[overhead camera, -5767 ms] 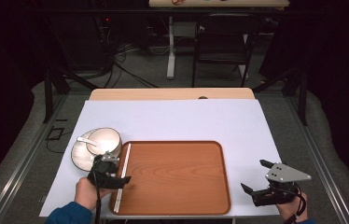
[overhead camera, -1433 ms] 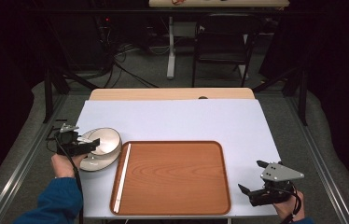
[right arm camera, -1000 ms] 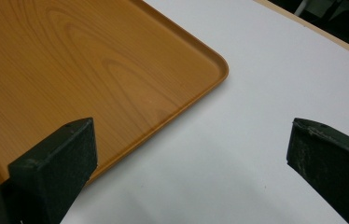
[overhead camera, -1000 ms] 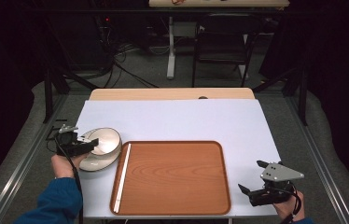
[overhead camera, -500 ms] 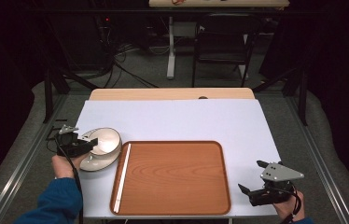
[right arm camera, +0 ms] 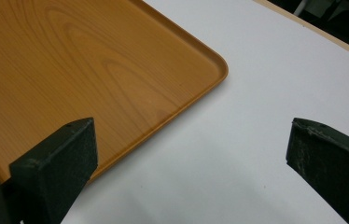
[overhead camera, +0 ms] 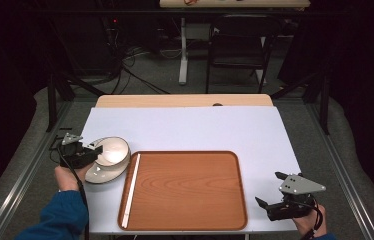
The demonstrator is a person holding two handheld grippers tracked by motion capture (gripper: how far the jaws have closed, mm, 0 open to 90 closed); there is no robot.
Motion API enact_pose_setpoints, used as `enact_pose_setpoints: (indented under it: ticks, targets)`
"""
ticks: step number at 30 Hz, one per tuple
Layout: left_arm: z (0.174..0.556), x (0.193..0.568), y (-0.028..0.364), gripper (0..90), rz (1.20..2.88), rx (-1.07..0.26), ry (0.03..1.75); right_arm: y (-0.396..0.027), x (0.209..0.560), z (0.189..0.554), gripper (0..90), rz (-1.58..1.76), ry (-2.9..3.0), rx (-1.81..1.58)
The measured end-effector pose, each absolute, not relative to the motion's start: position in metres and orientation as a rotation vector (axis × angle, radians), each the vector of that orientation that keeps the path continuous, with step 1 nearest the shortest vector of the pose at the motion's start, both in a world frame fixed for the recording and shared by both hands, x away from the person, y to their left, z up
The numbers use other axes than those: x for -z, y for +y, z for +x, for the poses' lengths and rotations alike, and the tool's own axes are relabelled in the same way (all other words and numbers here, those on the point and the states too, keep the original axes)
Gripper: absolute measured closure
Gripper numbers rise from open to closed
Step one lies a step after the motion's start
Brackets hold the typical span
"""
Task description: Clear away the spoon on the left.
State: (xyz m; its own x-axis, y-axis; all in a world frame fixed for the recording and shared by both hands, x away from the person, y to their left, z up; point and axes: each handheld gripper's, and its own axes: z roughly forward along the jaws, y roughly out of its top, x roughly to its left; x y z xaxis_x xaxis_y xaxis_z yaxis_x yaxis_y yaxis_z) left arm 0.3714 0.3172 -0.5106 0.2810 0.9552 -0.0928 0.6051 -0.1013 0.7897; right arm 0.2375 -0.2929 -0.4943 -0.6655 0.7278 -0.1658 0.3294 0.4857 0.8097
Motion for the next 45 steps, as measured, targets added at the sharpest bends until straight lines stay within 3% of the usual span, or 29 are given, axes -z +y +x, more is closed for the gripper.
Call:
enact_pose_setpoints:
  ticks: [11, 23, 45]
  targets:
    - [0.364, 0.500, 0.308, 72.9, 1.809, -0.679, 1.328, -0.293, 0.494, 0.237, 1.3, 0.872, 2.238, -1.067]
    - [0.359, 0.493, 0.303, 84.0, 1.808, -0.634, 1.238, -0.293, 0.494, 0.237, 1.3, 0.869, 2.237, -1.067]
    - [0.343, 0.464, 0.289, 84.8, 1.882, -0.684, 1.092, -0.293, 0.494, 0.236, 1.3, 0.868, 2.234, -1.062]
